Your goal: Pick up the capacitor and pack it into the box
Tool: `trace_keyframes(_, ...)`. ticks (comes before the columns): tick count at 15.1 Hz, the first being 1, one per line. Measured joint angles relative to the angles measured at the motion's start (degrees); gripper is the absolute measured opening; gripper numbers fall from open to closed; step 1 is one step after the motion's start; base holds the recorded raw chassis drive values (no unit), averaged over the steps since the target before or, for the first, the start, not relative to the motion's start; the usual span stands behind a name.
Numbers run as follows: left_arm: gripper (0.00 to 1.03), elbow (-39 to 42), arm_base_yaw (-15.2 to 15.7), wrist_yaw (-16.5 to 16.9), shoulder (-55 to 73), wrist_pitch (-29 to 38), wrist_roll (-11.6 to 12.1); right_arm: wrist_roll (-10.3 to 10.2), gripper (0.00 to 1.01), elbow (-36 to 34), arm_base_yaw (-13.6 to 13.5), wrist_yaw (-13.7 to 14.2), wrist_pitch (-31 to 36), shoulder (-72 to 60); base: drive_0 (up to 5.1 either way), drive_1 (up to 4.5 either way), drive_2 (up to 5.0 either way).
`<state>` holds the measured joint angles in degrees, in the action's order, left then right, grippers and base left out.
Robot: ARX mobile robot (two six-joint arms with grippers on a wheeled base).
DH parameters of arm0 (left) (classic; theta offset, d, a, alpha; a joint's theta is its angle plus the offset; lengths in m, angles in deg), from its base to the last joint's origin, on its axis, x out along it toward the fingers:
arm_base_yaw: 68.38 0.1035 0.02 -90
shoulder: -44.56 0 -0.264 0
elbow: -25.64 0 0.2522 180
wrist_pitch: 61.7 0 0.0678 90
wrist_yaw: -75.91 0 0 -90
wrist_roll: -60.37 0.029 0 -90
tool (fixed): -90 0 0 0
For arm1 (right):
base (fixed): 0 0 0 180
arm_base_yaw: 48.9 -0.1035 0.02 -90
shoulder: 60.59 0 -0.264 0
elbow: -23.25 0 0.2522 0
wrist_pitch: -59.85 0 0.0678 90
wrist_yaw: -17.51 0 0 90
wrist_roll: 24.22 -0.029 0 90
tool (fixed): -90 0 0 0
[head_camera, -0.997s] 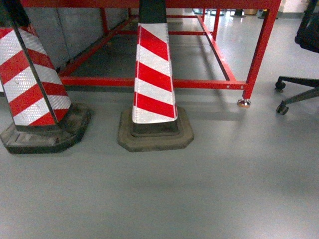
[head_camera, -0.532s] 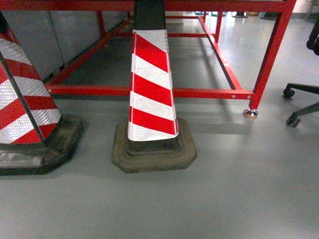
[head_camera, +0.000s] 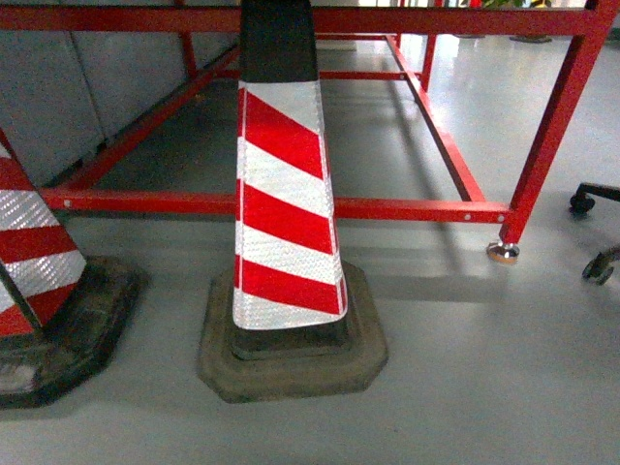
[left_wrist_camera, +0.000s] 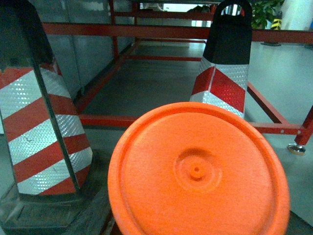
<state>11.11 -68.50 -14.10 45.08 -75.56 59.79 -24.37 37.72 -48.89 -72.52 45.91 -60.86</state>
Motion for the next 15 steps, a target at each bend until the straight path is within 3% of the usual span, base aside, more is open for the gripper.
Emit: trace_keyframes(15,0.44,0.0,0.0,0.0,0.0,-0.3,0.5,0.0,0.98,0.0,0.0,0.1,-0.1,0.0,0.0,0.26,-0.3)
